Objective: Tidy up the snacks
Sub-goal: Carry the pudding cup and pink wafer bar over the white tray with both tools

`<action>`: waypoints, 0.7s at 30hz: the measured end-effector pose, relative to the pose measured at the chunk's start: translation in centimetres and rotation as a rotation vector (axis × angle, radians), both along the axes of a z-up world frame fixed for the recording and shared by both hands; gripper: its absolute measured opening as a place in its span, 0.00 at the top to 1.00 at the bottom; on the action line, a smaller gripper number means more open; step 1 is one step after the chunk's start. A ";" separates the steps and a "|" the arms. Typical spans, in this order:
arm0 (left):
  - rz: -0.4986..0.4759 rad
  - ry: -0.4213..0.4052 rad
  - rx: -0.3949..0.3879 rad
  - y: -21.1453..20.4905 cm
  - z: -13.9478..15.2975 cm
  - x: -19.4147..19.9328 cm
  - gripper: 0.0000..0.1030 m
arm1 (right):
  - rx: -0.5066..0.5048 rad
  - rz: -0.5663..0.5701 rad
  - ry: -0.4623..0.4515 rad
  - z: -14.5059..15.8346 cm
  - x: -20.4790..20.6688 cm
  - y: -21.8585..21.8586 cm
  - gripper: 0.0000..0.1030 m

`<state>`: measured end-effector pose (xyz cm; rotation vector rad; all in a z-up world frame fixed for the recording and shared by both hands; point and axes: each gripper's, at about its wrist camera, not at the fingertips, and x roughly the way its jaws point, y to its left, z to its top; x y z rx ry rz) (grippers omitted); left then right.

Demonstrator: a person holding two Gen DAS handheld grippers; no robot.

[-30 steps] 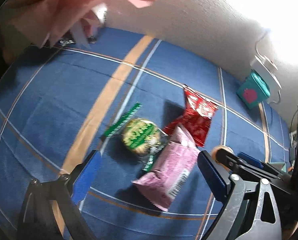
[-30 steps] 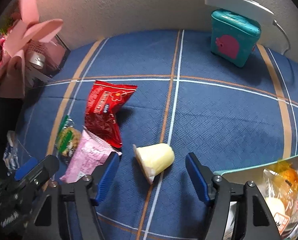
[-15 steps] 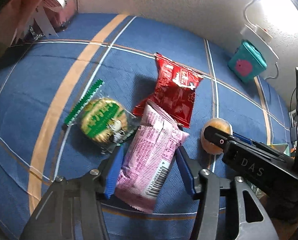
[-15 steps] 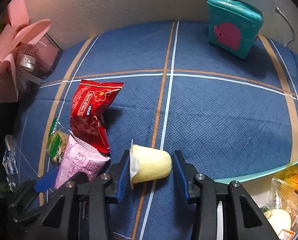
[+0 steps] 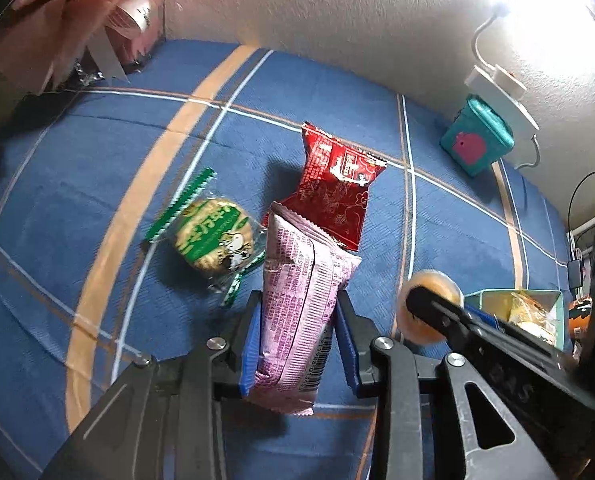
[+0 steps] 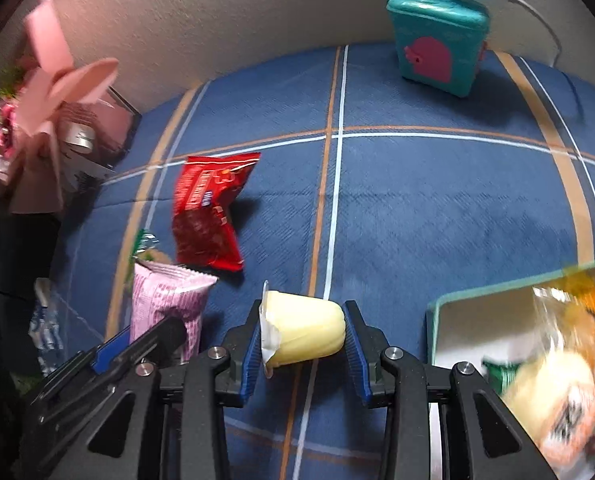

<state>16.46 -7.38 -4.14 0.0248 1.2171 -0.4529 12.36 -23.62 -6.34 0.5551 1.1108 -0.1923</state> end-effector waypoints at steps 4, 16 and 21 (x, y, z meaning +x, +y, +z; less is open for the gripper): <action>0.011 -0.025 0.016 0.8 1.4 -1.0 0.65 | 0.004 -0.006 -0.030 1.5 -2.5 1.4 0.61; 0.024 -0.039 0.067 1.5 3.3 -5.4 0.65 | -0.019 -0.041 -0.046 4.1 -8.8 4.5 0.61; 0.018 -0.062 0.040 1.6 4.9 -6.4 0.65 | -0.038 -0.042 -0.052 4.7 -10.7 5.0 0.61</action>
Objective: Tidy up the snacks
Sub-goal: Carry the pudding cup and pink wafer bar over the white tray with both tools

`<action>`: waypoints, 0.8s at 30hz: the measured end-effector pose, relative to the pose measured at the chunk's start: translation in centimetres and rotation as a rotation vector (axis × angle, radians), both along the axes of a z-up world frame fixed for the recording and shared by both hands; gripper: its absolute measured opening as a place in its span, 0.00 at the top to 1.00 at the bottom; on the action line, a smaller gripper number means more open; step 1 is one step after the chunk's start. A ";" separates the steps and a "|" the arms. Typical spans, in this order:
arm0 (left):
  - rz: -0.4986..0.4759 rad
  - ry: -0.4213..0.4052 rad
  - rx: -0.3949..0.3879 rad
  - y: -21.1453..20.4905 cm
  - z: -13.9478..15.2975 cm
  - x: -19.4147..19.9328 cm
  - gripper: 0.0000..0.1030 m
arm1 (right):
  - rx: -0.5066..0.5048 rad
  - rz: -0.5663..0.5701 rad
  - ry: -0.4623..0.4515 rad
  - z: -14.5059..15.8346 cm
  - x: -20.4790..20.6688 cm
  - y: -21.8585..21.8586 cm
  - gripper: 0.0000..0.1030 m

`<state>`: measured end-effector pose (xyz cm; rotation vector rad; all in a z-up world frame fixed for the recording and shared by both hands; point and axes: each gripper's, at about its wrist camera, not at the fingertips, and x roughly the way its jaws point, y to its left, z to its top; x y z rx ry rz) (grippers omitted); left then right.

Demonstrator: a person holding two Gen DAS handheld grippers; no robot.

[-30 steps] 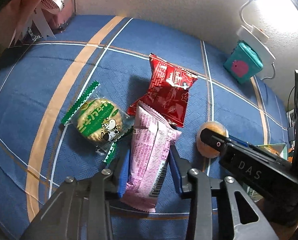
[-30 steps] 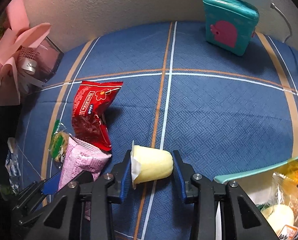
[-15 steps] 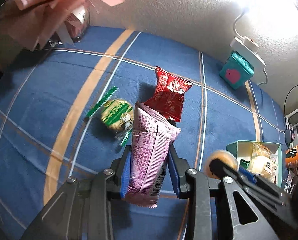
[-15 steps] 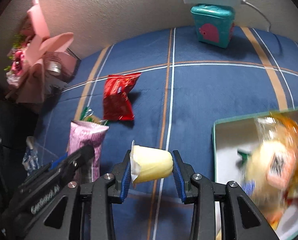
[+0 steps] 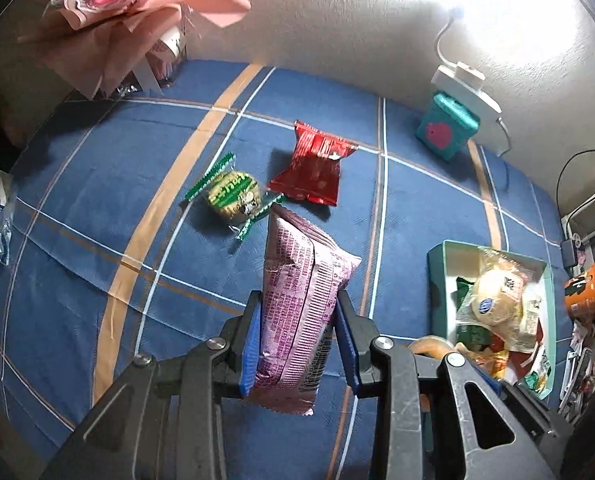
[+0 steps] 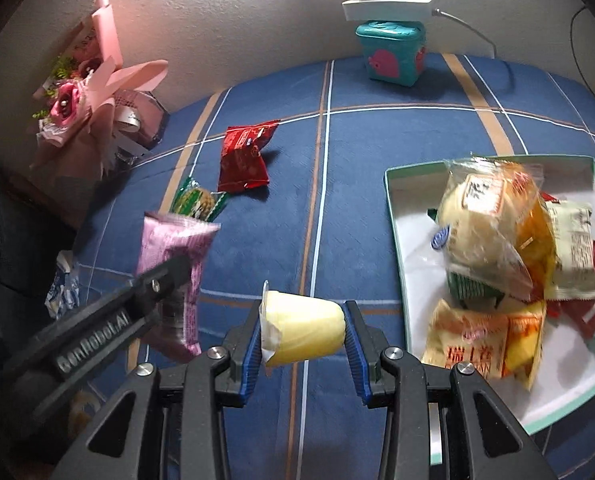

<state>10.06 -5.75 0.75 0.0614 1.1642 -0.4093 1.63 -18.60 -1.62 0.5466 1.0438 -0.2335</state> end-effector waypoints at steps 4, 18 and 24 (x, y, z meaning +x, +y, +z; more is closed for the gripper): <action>0.032 -0.014 -0.012 0.4 0.9 0.0 0.65 | -0.004 0.004 -0.015 0.7 -0.5 0.0 0.61; 0.076 -0.020 -0.080 -2.4 2.8 1.4 0.65 | -0.093 0.043 -0.076 4.9 0.2 -1.8 0.61; 0.000 -0.060 -0.097 -4.2 4.7 -1.1 0.65 | -0.116 -0.032 -0.094 6.2 -3.8 -4.2 0.61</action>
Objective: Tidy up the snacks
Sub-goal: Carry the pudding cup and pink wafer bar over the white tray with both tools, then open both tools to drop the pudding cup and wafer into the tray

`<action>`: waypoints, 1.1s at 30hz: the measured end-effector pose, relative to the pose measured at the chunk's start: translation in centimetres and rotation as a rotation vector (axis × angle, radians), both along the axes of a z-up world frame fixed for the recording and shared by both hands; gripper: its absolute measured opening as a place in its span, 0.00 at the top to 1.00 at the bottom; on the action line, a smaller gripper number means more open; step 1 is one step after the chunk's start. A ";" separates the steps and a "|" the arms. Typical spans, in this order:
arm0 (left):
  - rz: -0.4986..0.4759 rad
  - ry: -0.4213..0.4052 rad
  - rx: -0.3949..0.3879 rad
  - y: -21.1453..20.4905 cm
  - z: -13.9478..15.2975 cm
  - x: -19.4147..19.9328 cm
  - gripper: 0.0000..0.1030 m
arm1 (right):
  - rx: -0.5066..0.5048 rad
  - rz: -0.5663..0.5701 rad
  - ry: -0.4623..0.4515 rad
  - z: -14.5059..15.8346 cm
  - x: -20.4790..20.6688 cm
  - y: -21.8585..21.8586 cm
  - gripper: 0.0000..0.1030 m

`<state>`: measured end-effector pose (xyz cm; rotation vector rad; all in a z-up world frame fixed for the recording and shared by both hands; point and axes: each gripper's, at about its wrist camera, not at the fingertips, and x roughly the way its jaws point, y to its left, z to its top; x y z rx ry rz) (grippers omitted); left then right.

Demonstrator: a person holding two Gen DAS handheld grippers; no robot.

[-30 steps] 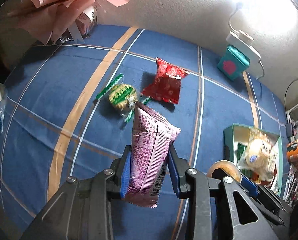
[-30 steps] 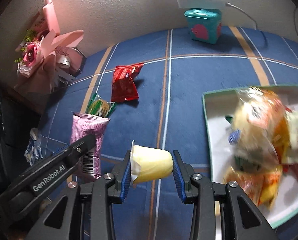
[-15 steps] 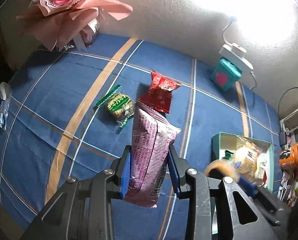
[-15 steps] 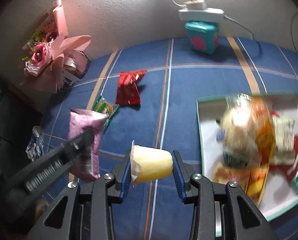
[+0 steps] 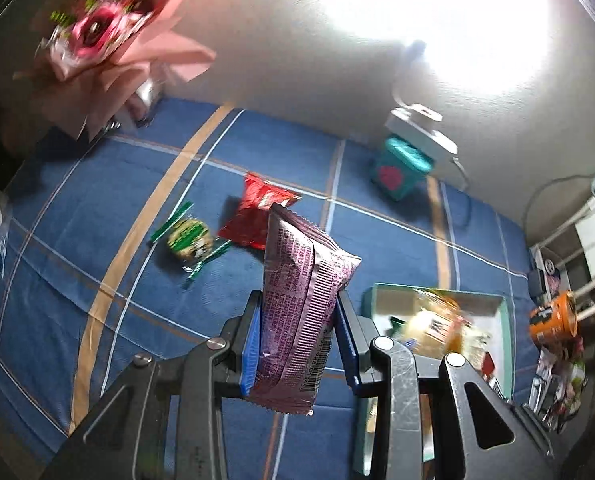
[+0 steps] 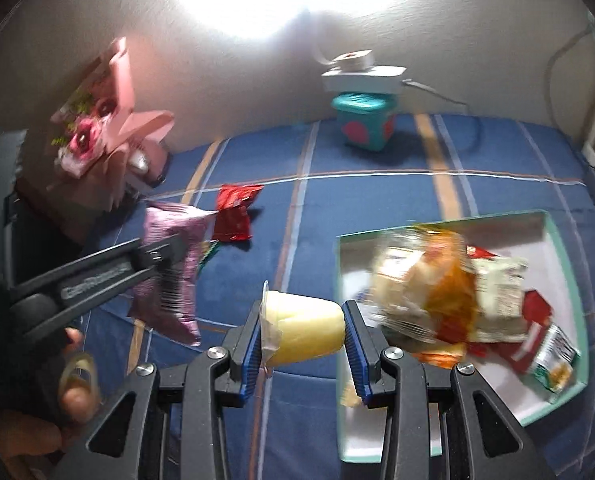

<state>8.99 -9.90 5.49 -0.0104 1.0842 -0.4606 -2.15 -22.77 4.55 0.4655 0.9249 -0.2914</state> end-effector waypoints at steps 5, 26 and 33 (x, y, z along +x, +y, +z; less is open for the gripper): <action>-0.070 0.021 -0.041 -1.8 0.5 -1.7 0.65 | -0.042 -0.093 0.030 -0.1 -2.7 -3.6 0.61; -0.413 0.067 -0.038 -16.6 -5.3 -9.3 0.65 | -0.013 -0.421 0.099 -5.7 -7.7 -19.2 0.61; -0.423 0.072 0.011 -18.4 -7.2 -9.7 0.65 | 0.001 -0.447 0.087 -6.9 -7.7 -21.2 0.61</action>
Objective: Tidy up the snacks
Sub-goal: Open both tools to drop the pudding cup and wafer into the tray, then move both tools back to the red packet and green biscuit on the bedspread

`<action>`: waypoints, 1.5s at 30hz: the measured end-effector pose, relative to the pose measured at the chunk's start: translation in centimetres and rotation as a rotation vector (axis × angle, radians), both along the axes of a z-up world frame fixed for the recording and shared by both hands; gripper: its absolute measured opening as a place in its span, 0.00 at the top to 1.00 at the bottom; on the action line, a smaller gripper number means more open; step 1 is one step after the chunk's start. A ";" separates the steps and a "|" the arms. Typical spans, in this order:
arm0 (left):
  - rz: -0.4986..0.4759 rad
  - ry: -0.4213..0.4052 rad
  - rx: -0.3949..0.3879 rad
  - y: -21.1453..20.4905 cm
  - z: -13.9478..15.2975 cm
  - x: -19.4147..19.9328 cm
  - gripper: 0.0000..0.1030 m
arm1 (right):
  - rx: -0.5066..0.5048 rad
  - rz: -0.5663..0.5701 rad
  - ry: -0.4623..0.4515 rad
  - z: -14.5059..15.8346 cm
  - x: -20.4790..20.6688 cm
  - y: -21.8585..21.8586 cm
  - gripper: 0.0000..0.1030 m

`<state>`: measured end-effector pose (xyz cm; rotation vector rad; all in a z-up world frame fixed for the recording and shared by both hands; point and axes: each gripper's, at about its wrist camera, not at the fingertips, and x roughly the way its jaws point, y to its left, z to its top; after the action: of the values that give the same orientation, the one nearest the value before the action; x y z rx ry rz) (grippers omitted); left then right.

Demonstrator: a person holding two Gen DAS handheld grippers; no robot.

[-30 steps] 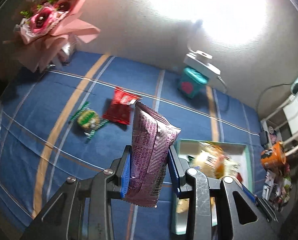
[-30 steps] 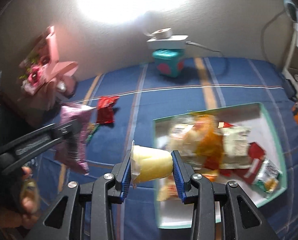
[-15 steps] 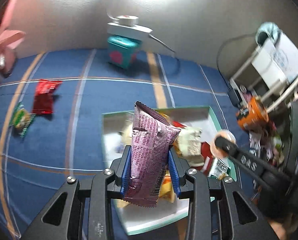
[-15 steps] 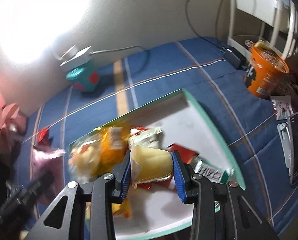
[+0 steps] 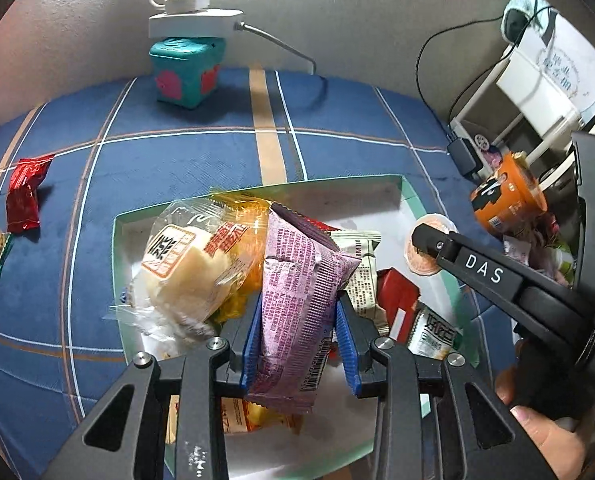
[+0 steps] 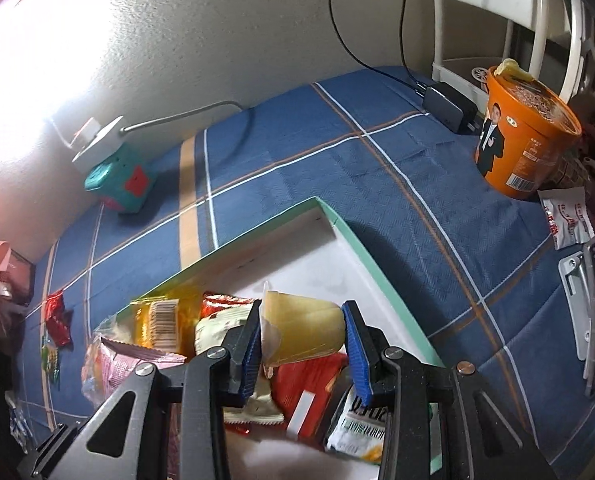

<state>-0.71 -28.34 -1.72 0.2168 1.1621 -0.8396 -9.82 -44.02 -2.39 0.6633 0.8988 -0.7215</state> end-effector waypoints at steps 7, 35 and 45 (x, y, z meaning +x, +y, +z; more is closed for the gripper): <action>-0.007 -0.006 0.012 -0.5 -0.4 0.0 0.64 | 0.024 0.005 -0.006 -1.1 0.4 -0.6 0.61; 0.200 -0.202 0.137 5.9 3.8 2.9 0.10 | -0.011 0.076 0.106 2.1 0.3 3.6 0.01; 0.336 -0.276 0.202 11.4 4.3 6.4 0.04 | -0.020 0.150 0.092 3.0 1.7 7.9 0.00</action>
<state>5.73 -16.92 2.63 0.2844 0.9862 -0.3828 -8.16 -36.15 0.63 0.5416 1.0136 -0.6297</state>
